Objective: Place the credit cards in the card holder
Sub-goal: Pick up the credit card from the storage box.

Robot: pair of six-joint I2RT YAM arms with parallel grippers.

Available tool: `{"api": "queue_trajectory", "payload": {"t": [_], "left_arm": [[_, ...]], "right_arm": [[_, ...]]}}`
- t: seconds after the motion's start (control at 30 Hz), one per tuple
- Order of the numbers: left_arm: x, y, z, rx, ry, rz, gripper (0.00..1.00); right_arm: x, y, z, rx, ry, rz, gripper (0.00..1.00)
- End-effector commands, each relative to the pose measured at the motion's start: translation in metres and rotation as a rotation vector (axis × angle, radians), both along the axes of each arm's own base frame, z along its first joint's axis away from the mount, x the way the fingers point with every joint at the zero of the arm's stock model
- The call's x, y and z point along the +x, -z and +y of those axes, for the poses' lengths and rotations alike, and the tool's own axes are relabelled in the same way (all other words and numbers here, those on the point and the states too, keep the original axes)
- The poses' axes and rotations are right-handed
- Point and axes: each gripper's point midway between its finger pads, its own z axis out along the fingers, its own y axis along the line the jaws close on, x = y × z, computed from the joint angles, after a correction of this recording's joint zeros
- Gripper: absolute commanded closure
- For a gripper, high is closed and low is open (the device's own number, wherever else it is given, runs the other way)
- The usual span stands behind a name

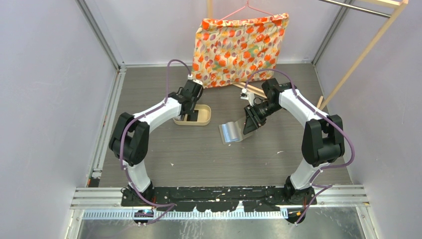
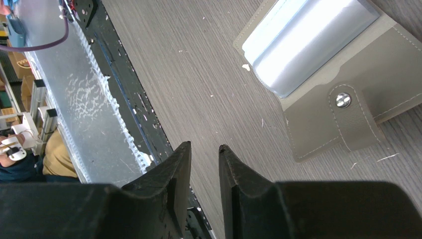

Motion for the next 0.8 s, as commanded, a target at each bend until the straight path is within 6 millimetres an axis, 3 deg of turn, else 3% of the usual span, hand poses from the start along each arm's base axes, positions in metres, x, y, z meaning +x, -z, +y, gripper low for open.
{"api": "queue_trajectory", "payload": {"t": [0.0,0.33,0.57,0.7,0.73,0.77], "left_arm": [[0.005,-0.018,-0.004,-0.038,-0.005,-0.026,1.00],[-0.001,-0.029,-0.014,-0.117,0.015,-0.025,1.00],[-0.013,-0.063,-0.025,-0.255,0.045,-0.090,1.00],[-0.031,-0.082,-0.045,-0.430,0.111,-0.124,1.00],[-0.042,-0.081,-0.054,-0.491,0.152,-0.110,1.00],[-0.048,-0.094,-0.068,-0.578,0.212,-0.121,1.00]], "right_arm": [[0.005,-0.010,0.004,0.028,-0.012,-0.022,0.68],[0.004,-0.010,0.004,0.030,-0.017,-0.024,0.68],[0.002,-0.015,0.003,0.035,-0.028,-0.053,0.68],[0.000,-0.026,0.000,0.042,-0.032,-0.102,0.68],[-0.001,-0.030,-0.001,0.045,-0.028,-0.119,0.68],[-0.002,-0.034,-0.003,0.048,-0.025,-0.137,0.67]]}}
